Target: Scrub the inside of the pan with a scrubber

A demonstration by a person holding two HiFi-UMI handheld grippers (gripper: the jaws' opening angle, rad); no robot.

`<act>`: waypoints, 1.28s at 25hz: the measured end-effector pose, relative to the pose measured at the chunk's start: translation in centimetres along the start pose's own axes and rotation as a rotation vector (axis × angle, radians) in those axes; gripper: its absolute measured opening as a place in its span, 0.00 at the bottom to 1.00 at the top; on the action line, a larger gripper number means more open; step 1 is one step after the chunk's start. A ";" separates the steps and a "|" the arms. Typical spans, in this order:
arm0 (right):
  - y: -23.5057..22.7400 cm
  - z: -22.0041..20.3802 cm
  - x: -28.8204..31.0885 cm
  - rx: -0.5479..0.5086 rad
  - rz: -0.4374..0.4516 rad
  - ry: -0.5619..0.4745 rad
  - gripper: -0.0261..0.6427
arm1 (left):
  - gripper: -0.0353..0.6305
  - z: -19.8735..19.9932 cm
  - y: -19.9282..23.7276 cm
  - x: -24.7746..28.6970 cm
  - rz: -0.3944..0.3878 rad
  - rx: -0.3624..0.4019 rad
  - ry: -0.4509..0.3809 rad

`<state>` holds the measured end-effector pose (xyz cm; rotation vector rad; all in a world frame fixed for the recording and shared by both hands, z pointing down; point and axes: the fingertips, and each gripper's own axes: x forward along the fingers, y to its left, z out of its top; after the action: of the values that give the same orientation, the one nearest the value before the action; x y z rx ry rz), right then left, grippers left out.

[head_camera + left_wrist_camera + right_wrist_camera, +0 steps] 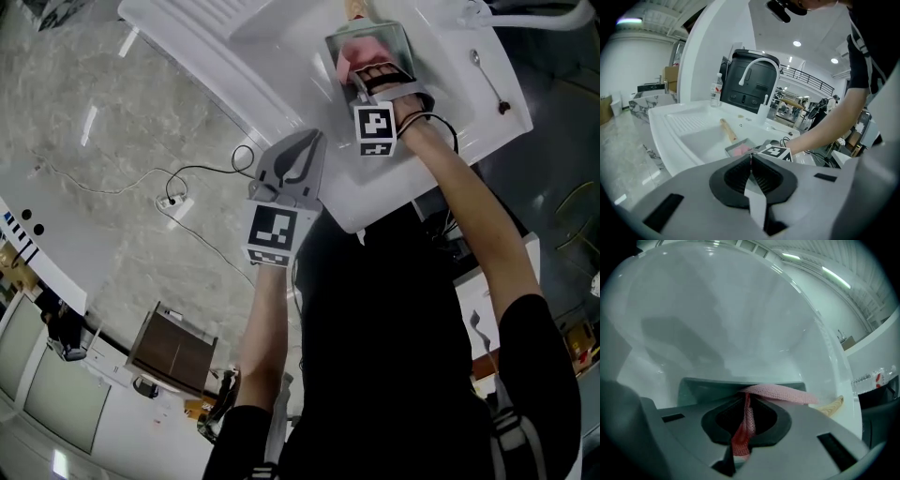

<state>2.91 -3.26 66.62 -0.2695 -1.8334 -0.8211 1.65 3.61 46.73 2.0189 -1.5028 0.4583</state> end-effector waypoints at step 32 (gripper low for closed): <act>1.8 -1.9 -12.1 0.389 0.079 0.373 0.11 | 0.11 2.6 -1.9 -15.4 -0.150 0.116 -0.108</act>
<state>10.32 -0.82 56.96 0.0595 -1.5762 -0.4116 -1.48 13.94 35.29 2.2606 -1.4024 0.3886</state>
